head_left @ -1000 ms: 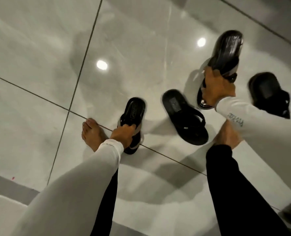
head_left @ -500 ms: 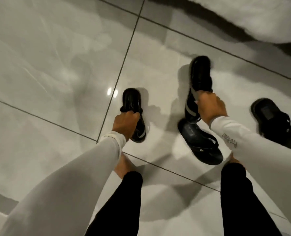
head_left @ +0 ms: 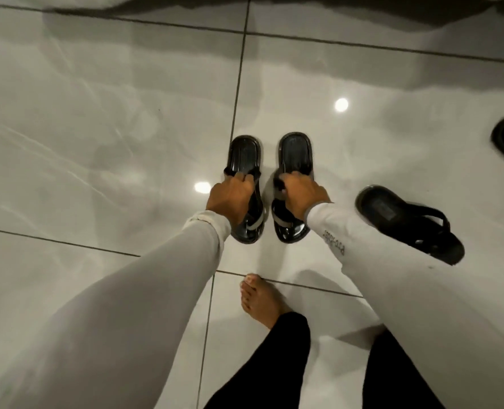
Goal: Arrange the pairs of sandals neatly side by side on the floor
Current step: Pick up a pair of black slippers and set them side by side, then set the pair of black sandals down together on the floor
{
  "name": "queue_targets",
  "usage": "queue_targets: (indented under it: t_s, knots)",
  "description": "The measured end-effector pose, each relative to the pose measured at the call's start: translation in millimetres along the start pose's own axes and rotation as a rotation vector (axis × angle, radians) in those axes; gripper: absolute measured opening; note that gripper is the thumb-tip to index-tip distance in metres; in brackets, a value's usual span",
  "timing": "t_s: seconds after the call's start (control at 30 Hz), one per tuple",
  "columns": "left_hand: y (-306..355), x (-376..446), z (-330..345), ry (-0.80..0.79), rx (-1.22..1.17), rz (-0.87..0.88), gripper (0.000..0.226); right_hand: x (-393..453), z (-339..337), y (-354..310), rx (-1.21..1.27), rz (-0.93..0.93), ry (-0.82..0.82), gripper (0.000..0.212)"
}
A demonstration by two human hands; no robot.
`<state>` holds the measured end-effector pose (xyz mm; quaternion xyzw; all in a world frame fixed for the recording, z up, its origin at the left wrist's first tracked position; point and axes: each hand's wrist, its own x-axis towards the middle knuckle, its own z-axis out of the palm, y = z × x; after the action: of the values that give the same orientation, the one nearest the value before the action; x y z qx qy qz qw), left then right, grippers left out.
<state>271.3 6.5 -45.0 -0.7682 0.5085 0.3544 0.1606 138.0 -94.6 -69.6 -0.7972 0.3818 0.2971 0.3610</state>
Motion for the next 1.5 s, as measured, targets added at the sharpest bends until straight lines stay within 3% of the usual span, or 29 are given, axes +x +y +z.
queue_targets:
  t_s: [0.1,0.17,0.37,0.53,0.63,0.77,0.87,0.97,1.13,1.33,1.5]
  knots:
    - [7.6,-10.2,5.8,0.047,0.023,0.043,0.047,-23.2,1.8,13.0,0.192,-0.001,0.016,0.063]
    - [21.6,-19.3,6.3,0.104,0.038,0.054,0.050,-47.6,-7.6,37.9,0.210,0.042,0.059,0.065]
    - [127.5,-30.2,-5.6,0.047,0.024,0.077,0.040,-134.6,-68.4,170.8,-0.084,0.277,0.120,0.059]
    - [258.4,-14.3,10.1,-0.107,-0.145,0.036,0.046,-161.6,-109.5,303.2,-0.226,0.388,0.035,0.064]
    - [337.2,0.9,32.3,-0.163,-0.256,-0.072,0.053,-157.7,-115.5,369.8,-0.179,0.356,0.026,0.068]
    - [411.4,32.2,57.1,-0.195,-0.353,-0.146,0.061,-134.4,-127.4,435.2,-0.299,0.259,0.147,0.069]
    - [434.7,56.4,69.5,-0.232,-0.370,-0.200,0.061,-111.2,-140.9,476.9,-0.430,0.204,0.124,0.062]
    - [440.9,73.8,78.9,-0.247,-0.462,-0.242,0.046,-102.0,-149.0,514.4,-0.494,0.196,0.014,0.051]
    - [433.3,63.1,67.3,-0.109,-0.406,-0.194,0.021,-112.5,-149.1,526.8,-0.468,0.167,-0.036,0.040]
    - [421.9,23.6,40.4,-0.056,-0.134,0.022,0.034,-146.1,-131.7,478.4,-0.206,0.137,-0.102,0.034]
    - [418.9,21.1,44.7,-0.025,-0.086,0.036,0.036,-153.5,-86.1,413.8,-0.012,0.075,-0.072,0.020]
